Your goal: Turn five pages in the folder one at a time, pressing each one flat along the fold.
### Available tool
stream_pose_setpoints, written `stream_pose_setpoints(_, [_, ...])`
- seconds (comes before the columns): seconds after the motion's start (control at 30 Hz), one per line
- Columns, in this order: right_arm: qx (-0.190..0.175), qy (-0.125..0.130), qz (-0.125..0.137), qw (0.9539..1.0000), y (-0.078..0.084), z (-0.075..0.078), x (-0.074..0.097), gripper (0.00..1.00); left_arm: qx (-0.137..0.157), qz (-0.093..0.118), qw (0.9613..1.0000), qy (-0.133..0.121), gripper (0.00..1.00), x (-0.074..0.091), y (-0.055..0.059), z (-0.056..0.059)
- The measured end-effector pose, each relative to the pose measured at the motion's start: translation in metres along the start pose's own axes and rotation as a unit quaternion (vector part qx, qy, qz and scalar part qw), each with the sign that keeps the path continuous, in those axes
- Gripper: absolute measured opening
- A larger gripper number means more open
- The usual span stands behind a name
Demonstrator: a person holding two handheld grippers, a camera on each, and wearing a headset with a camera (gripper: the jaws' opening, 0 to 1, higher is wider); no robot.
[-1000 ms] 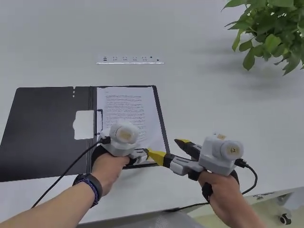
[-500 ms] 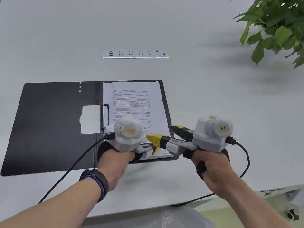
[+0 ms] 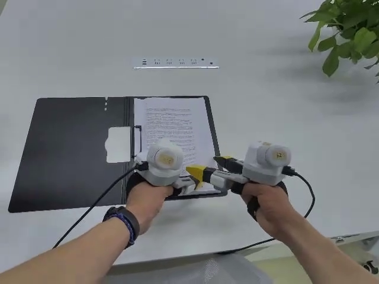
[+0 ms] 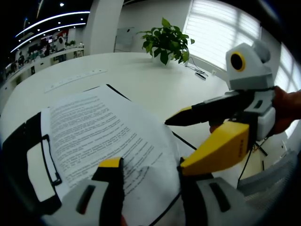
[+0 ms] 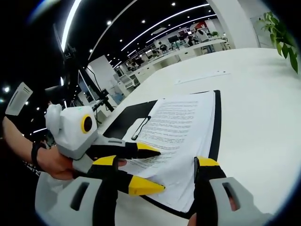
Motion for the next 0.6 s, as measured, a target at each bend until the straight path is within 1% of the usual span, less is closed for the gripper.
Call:
stream_pose_setpoints(0.27, [-0.017,0.006,0.007,0.9998,-0.0005,0.0023,0.0007,0.64,-0.001,-0.001,1.0000,0.001,0.47,0.0008,-0.0001,0.0006])
stream_pose_setpoints(0.4, [-0.013,0.004,0.000,0.9999,0.0022,0.0017,-0.0008,0.64,-0.001,0.000,1.0000,0.001,0.48,0.0009,0.0001,0.0011])
stream_pose_setpoints(0.6, [-0.018,0.001,0.000,0.9998,0.0020,0.0004,-0.0015,0.64,-0.002,-0.001,1.0000,0.002,0.48,0.0005,-0.0003,0.0010])
Point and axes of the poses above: the centre of the closed fingertips' face, and the gripper's own axes: x roughly backward along the fingers, z roughly to its right, y roughly out of its underside, the point moved 8 cm from there along x, roughly backward along the fingers, and after that the axes turned 15 degrees about y, right-handed, at the moved point
